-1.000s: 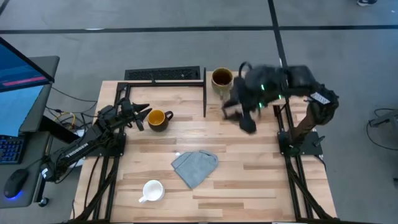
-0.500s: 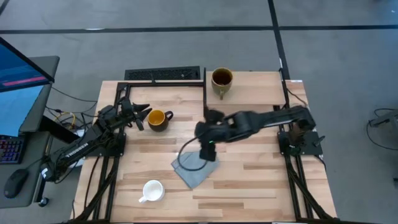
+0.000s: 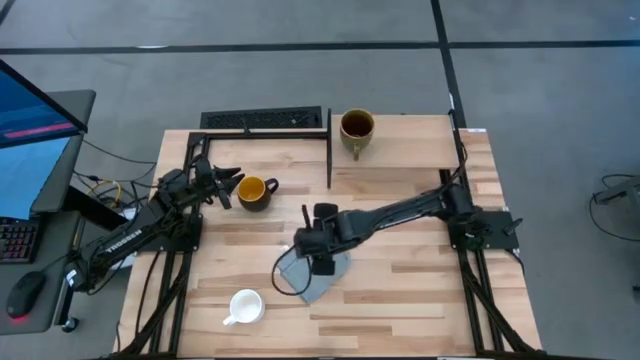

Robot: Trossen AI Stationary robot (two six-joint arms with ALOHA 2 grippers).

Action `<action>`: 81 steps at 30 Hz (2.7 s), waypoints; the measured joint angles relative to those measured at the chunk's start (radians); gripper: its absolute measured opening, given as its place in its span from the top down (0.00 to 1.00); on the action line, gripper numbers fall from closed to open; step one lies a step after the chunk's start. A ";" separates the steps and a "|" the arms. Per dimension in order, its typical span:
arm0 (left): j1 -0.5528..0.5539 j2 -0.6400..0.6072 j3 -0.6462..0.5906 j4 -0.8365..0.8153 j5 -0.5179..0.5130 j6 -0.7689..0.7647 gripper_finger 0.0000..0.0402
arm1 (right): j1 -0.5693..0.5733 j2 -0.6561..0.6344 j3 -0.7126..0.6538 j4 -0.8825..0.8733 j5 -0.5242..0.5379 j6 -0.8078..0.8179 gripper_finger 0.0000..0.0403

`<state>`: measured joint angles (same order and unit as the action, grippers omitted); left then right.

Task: Stack small to large cups/mugs on shelf
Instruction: Put the yellow mug on the shelf

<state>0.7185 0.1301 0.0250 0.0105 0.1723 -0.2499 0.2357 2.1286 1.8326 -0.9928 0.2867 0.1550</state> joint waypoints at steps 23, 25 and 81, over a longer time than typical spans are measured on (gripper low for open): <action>-0.001 0.025 0.000 0.003 0.031 -0.002 0.68 | 0.151 -0.696 -1.266 1.411 0.013 -0.032 0.45; -0.001 0.025 0.000 0.003 0.031 -0.002 0.68 | 0.150 -0.733 -1.347 1.489 0.010 -0.032 0.45; -0.002 0.321 0.299 -0.270 0.002 0.120 0.68 | 0.128 -1.024 -1.788 1.933 0.007 -0.006 0.45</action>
<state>0.7170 0.4509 0.3235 -0.2596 0.1743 -0.1297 0.3641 1.1046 0.0448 0.9401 0.2935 0.1486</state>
